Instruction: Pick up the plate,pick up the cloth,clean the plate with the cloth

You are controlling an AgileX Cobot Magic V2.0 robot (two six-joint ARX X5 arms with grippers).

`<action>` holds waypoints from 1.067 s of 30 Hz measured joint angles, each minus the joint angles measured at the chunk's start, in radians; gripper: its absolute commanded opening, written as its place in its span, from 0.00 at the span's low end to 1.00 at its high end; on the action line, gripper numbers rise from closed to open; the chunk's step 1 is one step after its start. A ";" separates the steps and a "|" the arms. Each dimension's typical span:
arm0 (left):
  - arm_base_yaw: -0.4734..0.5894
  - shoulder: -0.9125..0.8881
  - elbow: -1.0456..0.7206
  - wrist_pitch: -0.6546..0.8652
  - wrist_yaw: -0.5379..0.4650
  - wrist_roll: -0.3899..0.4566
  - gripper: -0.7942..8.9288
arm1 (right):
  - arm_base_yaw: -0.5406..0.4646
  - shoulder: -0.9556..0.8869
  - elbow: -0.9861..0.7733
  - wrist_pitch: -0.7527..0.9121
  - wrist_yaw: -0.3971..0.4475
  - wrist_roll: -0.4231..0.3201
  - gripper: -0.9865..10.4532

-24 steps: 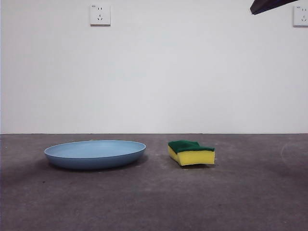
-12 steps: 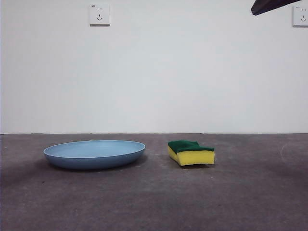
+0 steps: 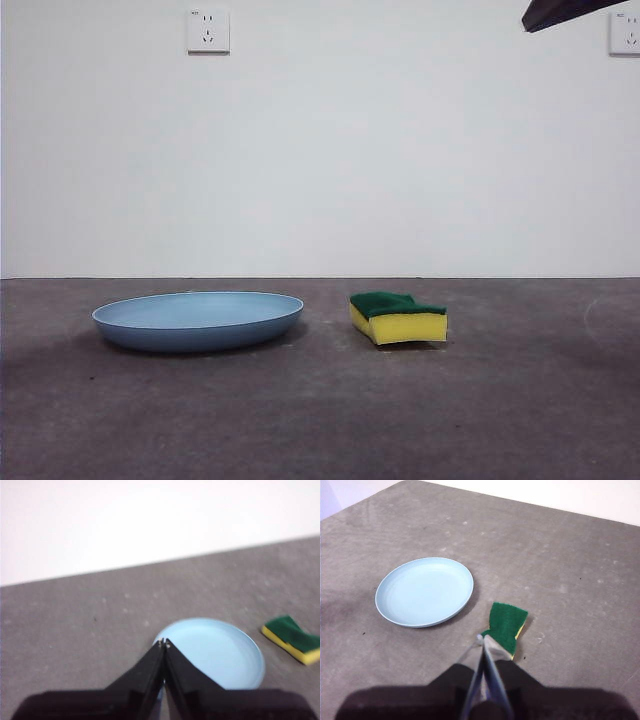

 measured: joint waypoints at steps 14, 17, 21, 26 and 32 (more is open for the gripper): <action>0.195 -0.268 -0.457 0.238 0.011 -0.046 0.08 | 0.000 0.000 0.000 0.000 0.000 0.000 0.09; 0.208 -0.298 -0.467 0.203 0.011 -0.053 0.08 | 0.000 0.000 0.000 0.000 0.000 0.000 0.09; 0.220 -0.311 -0.467 0.160 0.011 -0.054 0.08 | 0.000 0.000 0.000 0.000 0.000 0.000 0.09; 0.223 -0.311 -0.467 0.138 0.011 -0.059 0.08 | 0.000 0.000 0.000 0.000 0.000 0.000 0.09; 0.224 -0.311 -0.467 0.138 0.011 -0.060 0.08 | 0.000 0.000 0.000 0.000 0.000 0.000 0.09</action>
